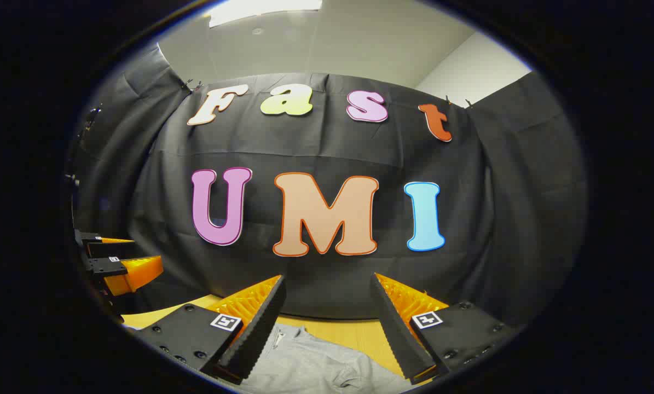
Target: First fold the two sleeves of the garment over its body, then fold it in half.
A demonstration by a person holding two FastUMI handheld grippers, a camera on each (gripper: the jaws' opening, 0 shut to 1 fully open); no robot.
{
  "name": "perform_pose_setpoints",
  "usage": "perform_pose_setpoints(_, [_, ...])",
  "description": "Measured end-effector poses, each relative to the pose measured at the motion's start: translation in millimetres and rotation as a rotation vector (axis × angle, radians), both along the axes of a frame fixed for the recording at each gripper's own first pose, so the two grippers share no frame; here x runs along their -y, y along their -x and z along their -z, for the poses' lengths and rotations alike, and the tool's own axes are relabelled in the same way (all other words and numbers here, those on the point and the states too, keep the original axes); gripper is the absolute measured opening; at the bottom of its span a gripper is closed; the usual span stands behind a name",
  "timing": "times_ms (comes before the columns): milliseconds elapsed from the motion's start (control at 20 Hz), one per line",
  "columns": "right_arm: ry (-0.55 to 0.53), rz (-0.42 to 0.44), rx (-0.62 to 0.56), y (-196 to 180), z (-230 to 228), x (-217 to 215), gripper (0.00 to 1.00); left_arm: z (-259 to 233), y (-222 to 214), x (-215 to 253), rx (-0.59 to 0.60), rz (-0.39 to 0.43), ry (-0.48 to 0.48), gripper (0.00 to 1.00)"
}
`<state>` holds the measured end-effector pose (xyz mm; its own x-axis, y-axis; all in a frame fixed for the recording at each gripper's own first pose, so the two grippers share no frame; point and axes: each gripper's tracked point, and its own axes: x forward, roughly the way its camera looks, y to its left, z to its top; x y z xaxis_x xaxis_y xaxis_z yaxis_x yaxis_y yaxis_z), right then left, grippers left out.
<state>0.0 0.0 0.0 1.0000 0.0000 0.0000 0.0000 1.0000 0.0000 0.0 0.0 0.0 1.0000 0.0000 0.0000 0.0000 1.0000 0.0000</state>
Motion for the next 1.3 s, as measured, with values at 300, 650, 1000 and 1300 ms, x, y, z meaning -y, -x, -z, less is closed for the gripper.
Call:
perform_pose_setpoints(300, [0.004,-0.017,0.005,0,-4,-10,0.97,-2,5,-8,0.013,-0.016,0.001,0.99])
perform_pose_setpoints(650, [0.004,-0.013,-0.003,9,-4,-10,0.97,0,13,-10,0.014,-0.018,0.003,0.96])
perform_pose_setpoints(1000, [0.038,0.003,-0.037,14,9,17,0.97,2,14,-8,0.017,-0.016,0.001,0.96])
perform_pose_setpoints(1300, [0.087,0.089,-0.095,27,30,78,0.97,8,13,-9,0.002,-0.016,0.002,0.99])
